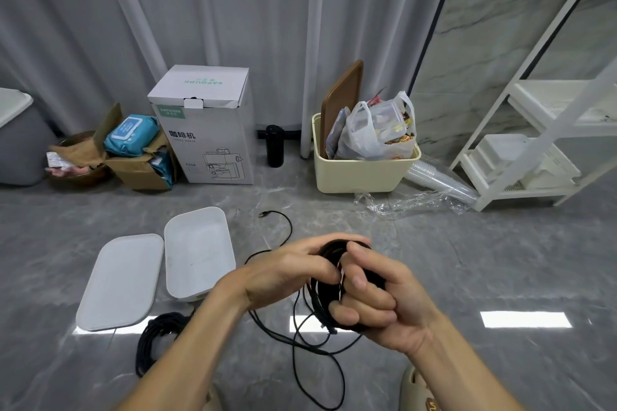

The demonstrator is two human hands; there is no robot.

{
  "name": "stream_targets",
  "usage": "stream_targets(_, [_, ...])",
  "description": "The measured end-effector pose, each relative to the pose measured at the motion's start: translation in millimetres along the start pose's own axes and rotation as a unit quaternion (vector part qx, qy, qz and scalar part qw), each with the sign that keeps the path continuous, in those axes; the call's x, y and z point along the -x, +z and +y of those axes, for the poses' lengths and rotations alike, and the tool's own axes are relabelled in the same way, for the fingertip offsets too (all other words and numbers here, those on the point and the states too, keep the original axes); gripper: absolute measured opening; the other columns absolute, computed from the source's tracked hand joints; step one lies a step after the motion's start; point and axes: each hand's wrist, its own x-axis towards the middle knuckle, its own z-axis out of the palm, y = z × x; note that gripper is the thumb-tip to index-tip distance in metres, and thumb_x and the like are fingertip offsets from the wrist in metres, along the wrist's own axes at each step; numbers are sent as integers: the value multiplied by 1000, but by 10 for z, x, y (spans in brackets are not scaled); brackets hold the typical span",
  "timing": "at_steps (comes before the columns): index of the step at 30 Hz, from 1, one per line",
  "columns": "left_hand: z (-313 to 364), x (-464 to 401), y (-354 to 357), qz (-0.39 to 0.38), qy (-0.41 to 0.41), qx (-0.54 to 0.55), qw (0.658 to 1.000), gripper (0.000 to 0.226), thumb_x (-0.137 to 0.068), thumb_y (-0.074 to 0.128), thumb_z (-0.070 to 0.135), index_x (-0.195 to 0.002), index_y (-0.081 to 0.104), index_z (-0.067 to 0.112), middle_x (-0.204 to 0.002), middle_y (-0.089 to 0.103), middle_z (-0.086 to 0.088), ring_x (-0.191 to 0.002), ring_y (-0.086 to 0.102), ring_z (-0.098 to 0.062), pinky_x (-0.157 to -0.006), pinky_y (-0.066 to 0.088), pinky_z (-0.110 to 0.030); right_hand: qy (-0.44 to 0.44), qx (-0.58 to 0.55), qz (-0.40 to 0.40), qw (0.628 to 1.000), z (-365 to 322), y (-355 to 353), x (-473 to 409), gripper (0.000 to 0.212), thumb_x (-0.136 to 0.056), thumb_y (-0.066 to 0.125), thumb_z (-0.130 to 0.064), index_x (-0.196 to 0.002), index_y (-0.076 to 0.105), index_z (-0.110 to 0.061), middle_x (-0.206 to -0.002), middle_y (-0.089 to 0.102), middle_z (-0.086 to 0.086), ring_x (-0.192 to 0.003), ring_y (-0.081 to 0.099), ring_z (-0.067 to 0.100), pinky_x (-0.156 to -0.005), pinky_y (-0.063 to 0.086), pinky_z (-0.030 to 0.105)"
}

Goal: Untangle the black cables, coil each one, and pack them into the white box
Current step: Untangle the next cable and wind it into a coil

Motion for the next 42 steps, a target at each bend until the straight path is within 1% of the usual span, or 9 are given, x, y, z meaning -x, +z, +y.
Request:
stream_targets(3, [10, -14, 12, -7, 2, -85, 996, 17, -89, 57, 12, -95, 67, 24, -102, 62, -5, -107, 59, -24, -110, 36, -59, -4, -25, -73, 997, 7, -46, 9, 42, -108, 38, -27, -91, 71, -7, -44, 34, -7, -37, 34, 11, -74, 52, 23])
stream_targets(8, [53, -34, 45, 39, -1, -78, 996, 32, -95, 58, 4, -91, 70, 33, -91, 63, 3, -91, 61, -10, -83, 51, -26, -33, -4, -19, 999, -11, -57, 25, 31, -102, 52, -27, -84, 70, -10, -42, 36, -6, -35, 42, 9, -73, 52, 23])
stream_targets(15, [-4, -48, 3, 69, 17, -28, 997, 17, -90, 66, 22, -106, 71, 24, -108, 62, -29, -105, 58, -28, -107, 36, -62, -49, -82, 57, 994, -58, -12, -5, 35, -91, 71, -28, -63, 60, -10, -37, 23, -6, -29, 24, 11, -55, 51, 24])
stream_targets(19, [-28, -60, -38, 95, 1, -27, 995, 38, -90, 65, 49, -116, 69, 22, -84, 63, 11, -74, 57, -3, -78, 49, -17, -86, -199, -19, 976, -87, -75, -13, 44, -106, 46, -31, -73, 59, -5, -43, 33, -2, -38, 31, 13, -69, 50, 26])
stream_targets(23, [-123, -108, -10, 156, -25, -183, 970, 33, -101, 37, 48, -94, 68, 43, -76, 60, 19, -54, 44, 0, -57, 35, -10, -157, -239, 130, 949, -176, -100, 30, 27, -90, 70, -30, -76, 65, -8, -48, 51, -4, -40, 44, 9, -70, 55, 27])
stream_targets(27, [-247, -130, 14, 114, -95, -349, 925, 39, -104, 29, 49, -121, 64, 44, -78, 62, 16, -84, 59, 5, -82, 46, -17, -239, -199, 331, 891, -236, -58, -11, 24, -87, 63, -33, -85, 73, -11, -66, 69, -7, -46, 61, 4, -61, 58, 21])
stream_targets(33, [-277, -115, -30, 129, -116, -372, 912, 37, -103, 38, 47, -112, 68, 28, -69, 60, 14, -68, 60, -1, -64, 42, -16, -225, -189, 313, 903, -251, -108, 18, 31, -95, 53, -34, -77, 65, -11, -36, 26, -7, -28, 22, 7, -42, 45, 20])
stream_targets(37, [-230, -89, 25, 79, -148, -175, 970, 35, -97, 43, 60, -124, 52, 40, -103, 69, 3, -78, 69, -10, -71, 51, -27, -173, -173, 264, 933, -223, -77, 6, 39, -95, 51, -31, -60, 56, -13, -29, 22, -9, -32, 6, 10, -35, 34, 19])
stream_targets(42, [-116, -36, -5, -8, -57, 61, 997, 58, -85, 55, 29, -142, 41, 34, -109, 68, 3, -91, 65, -22, -68, 49, -30, -78, -140, 146, 976, -215, -46, 52, 38, -76, 84, -18, -56, 52, -13, -28, 25, -8, -27, 13, 8, -34, 30, 20])
